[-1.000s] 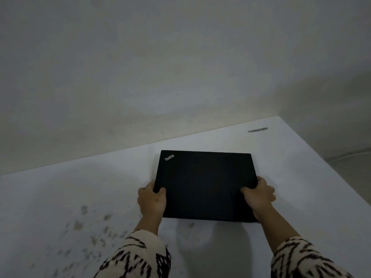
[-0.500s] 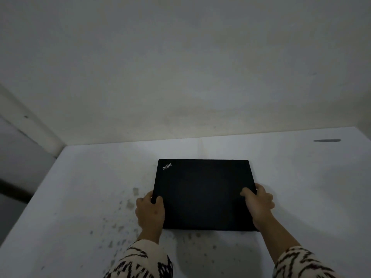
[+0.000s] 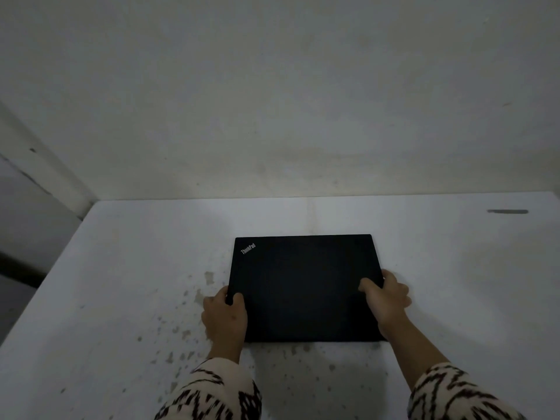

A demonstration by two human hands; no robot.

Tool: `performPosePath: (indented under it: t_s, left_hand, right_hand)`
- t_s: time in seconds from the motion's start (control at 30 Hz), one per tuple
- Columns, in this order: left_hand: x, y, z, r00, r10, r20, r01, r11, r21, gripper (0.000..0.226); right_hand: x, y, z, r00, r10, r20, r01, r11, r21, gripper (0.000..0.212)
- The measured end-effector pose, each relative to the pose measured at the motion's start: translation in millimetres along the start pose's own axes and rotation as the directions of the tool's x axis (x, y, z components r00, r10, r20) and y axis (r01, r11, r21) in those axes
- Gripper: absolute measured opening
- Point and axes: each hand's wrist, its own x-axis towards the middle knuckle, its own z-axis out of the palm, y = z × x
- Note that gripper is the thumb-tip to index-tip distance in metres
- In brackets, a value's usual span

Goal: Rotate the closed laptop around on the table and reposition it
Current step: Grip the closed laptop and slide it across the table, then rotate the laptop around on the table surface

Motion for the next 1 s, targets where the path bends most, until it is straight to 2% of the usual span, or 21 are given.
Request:
performPosePath:
  t_s: [0.27,0.6,0.77,1.0]
  left_hand:
    - [-2.1,0.4,-2.4,0.997,0.082,0.01,-0.083,0.988,0.131,0.038]
    - [-5.6,-5.0,7.8,0.992,0.115,-0.05,-0.103,0.976,0.193,0.045]
    - [-2.7,-13.8,14.3,0.982,0.163,-0.091,-0.144,0.972,0.188,0.048]
    - [3.0,-21.9,17.1,0.965,0.255,-0.054,-0.235,0.94,0.246,0.048]
  right_hand:
    - [-4.4,-1.2,2.2,1.0,-0.015,-0.02,0.013,0.998,-0.062,0.067]
    - [0.4,6.2,11.2,0.992,-0.104,-0.078,0.079,0.959,-0.271,0.064]
    - [7.1,10.7,16.7,0.986,-0.134,-0.101,0.093,0.939,-0.331,0.068]
    - [10.4,16.9,32.8,0.961,-0.205,-0.185,0.105,0.89,-0.443,0.085]
